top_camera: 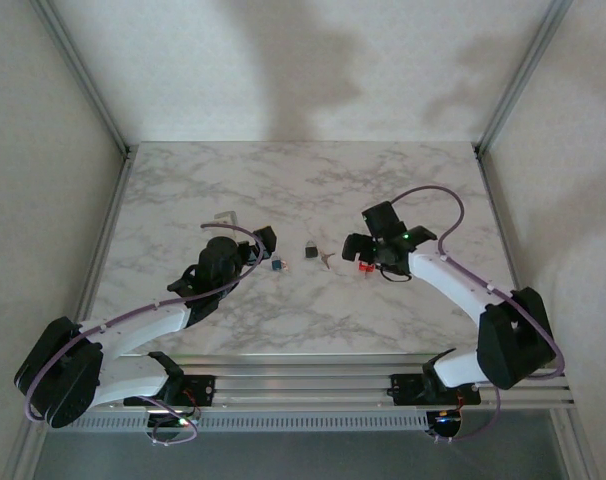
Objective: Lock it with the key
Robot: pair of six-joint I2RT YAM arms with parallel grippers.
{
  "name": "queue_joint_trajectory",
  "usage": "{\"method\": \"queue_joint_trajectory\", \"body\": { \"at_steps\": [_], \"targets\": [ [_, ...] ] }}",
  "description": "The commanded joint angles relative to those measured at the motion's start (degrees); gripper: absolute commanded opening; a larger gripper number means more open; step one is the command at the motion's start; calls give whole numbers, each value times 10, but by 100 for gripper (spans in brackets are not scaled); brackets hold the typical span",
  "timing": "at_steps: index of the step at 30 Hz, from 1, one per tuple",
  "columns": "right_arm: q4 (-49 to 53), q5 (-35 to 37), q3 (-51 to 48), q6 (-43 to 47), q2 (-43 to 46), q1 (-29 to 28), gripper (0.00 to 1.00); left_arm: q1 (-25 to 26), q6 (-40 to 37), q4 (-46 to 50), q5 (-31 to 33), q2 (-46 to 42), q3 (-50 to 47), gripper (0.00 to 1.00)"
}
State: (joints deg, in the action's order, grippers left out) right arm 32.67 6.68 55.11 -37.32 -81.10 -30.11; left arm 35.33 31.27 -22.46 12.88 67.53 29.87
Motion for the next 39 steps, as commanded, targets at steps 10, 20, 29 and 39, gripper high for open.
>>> {"method": "queue_joint_trajectory", "body": {
  "at_steps": [10,20,29,39],
  "targets": [
    [7,54,20,0,-91,-6,96,5,-2,7,-4,-7,5,100],
    [11,40,58,24,-150,-6,87,5,-5,7,-3,-6,6,100],
    [-1,40,64,38,-179,-4,76,5,-7,7,-5,-2,7,100],
    [-14,33,64,47,-198,5,70,5,-8,5,-7,8,10,100]
  ]
}}
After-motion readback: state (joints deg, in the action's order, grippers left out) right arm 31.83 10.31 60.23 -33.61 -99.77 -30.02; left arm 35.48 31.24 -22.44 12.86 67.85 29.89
